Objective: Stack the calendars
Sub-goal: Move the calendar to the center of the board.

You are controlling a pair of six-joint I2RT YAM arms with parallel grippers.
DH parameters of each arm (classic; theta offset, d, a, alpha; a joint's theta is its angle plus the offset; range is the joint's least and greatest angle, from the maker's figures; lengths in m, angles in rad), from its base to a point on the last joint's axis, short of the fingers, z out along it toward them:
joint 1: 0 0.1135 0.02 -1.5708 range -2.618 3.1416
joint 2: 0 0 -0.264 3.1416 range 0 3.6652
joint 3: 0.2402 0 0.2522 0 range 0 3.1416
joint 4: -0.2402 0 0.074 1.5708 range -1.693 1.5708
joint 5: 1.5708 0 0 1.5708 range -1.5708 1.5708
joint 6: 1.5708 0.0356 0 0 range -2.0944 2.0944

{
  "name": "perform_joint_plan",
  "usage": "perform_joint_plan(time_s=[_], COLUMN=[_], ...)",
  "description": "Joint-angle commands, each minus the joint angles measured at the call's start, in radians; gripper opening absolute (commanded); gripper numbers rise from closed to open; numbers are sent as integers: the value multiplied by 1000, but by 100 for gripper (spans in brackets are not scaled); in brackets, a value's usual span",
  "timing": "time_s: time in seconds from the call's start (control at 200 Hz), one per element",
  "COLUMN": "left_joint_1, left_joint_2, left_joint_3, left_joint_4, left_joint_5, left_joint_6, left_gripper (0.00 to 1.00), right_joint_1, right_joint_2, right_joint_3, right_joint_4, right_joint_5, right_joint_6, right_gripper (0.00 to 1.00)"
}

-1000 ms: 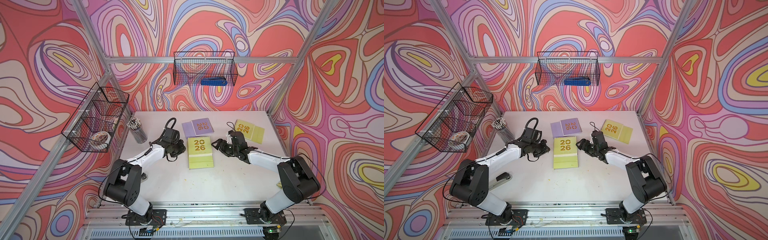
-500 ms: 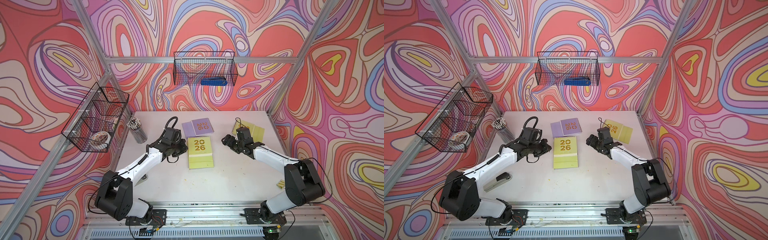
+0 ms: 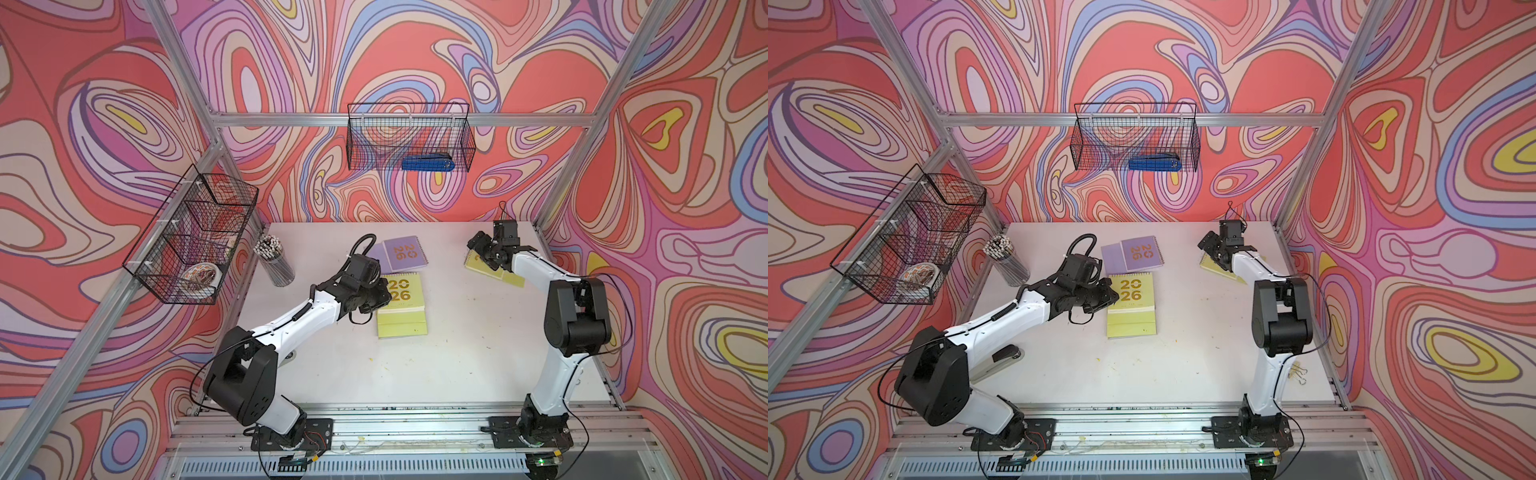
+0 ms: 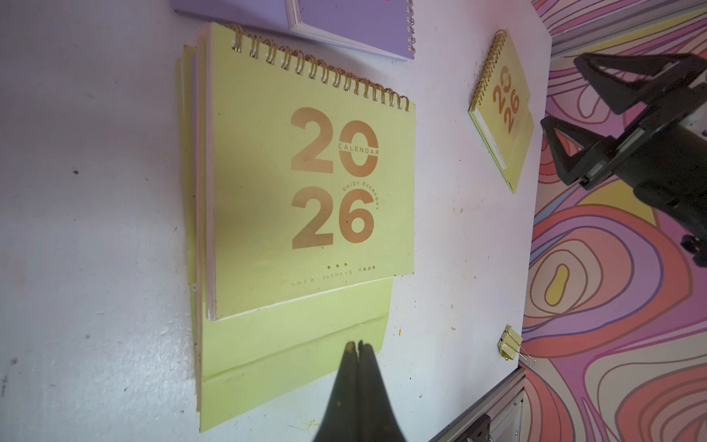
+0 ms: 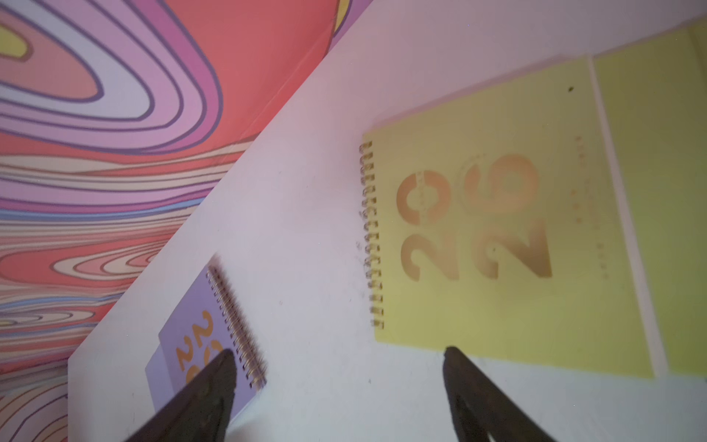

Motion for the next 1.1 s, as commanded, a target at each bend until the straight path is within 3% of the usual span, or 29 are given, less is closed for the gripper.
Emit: perform_joint_plan(time_s=[0.0, 0.456, 0.846, 0.991, 1.097], left_joint_1=[-5, -29, -36, -39, -45], left_joint_2=[11, 55, 57, 57, 61], left_joint_3=[35, 22, 8, 15, 30], left_joint_4=[16, 92, 103, 106, 92], left_joint_5=[-9, 10, 14, 11, 4], left_joint_6=[-16, -41, -40, -41, -31], left_gripper=[0, 0, 0, 0, 0], right_joint_1=[-56, -185, -245, -246, -246], right_joint_2=[91, 438, 641, 640, 569], right_joint_3=[97, 540, 776, 789, 665], right_joint_4=[-13, -67, -241, -390, -388], right_joint_5=[-41, -124, -197, -217, -213], right_joint_6=[5, 66, 171, 203, 192], right_gripper=[86, 86, 86, 86, 86])
